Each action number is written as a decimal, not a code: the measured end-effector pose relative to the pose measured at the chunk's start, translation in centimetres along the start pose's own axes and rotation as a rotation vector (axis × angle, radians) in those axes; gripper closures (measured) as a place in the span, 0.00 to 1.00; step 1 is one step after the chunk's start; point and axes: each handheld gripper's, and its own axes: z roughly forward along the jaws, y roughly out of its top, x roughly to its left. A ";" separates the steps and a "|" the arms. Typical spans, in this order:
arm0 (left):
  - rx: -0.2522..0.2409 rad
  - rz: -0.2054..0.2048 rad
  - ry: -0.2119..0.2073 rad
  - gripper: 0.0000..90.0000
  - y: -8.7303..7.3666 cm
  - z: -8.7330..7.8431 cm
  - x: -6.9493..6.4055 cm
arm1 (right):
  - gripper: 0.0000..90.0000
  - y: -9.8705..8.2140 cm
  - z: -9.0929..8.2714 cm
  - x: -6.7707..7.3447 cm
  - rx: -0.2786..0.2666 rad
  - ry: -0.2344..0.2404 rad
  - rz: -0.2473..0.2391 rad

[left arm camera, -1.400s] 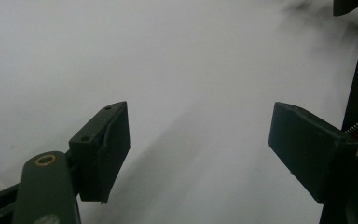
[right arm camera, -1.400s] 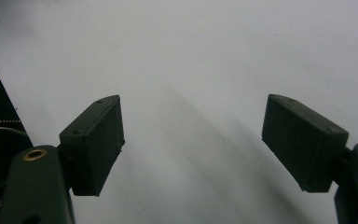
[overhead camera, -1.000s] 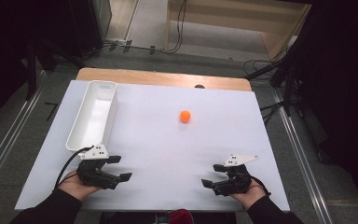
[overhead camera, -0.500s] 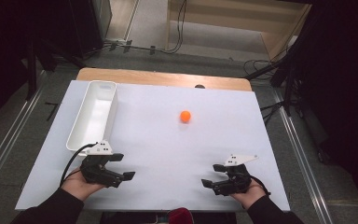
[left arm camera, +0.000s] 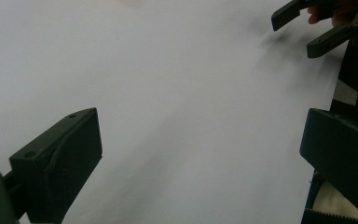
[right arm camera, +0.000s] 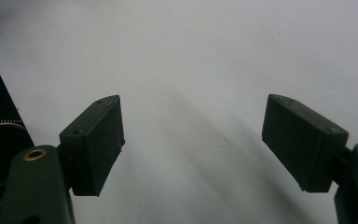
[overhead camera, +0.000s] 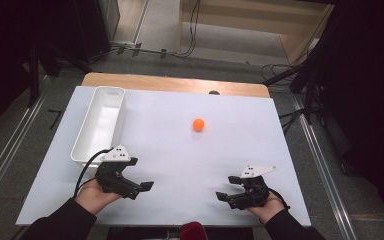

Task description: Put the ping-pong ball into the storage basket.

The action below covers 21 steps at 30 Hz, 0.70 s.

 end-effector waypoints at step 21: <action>-0.011 -0.013 0.003 0.00 2.4 1.7 0.3 | 0.22 0.1 0.0 0.0 -0.005 0.010 -0.005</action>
